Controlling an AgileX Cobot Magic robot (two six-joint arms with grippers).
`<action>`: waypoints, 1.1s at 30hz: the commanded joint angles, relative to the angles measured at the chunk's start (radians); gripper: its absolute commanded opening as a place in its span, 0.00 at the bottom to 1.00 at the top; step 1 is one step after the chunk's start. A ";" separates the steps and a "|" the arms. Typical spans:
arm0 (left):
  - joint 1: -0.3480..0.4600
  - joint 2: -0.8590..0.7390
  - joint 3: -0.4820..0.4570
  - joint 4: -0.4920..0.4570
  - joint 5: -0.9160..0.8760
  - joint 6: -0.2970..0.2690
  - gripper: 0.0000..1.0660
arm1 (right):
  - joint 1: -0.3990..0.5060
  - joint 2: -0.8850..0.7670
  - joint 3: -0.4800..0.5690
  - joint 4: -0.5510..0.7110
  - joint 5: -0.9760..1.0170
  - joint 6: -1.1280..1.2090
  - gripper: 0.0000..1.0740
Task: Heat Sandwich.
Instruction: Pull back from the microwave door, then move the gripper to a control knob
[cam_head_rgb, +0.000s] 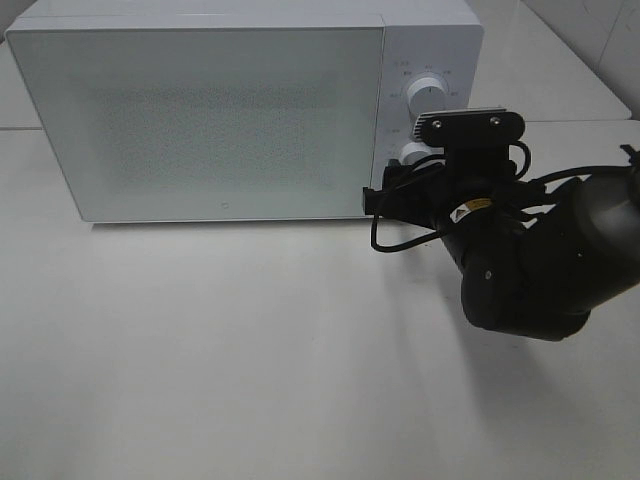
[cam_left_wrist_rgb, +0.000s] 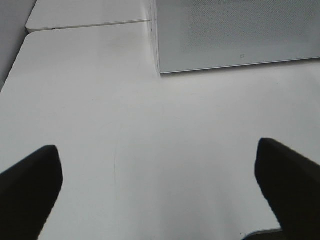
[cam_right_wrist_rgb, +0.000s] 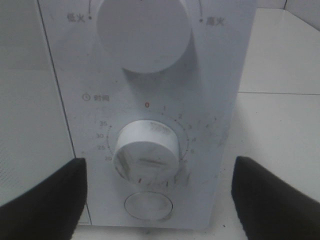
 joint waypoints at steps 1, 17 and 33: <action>0.005 -0.026 0.001 -0.003 -0.010 -0.004 0.95 | -0.010 0.024 -0.036 -0.020 0.009 0.006 0.71; 0.005 -0.026 0.001 -0.002 -0.010 -0.004 0.95 | -0.045 0.082 -0.112 -0.044 0.025 0.009 0.71; 0.005 -0.026 0.001 0.001 -0.010 -0.004 0.95 | -0.045 0.079 -0.114 -0.045 -0.031 0.003 0.52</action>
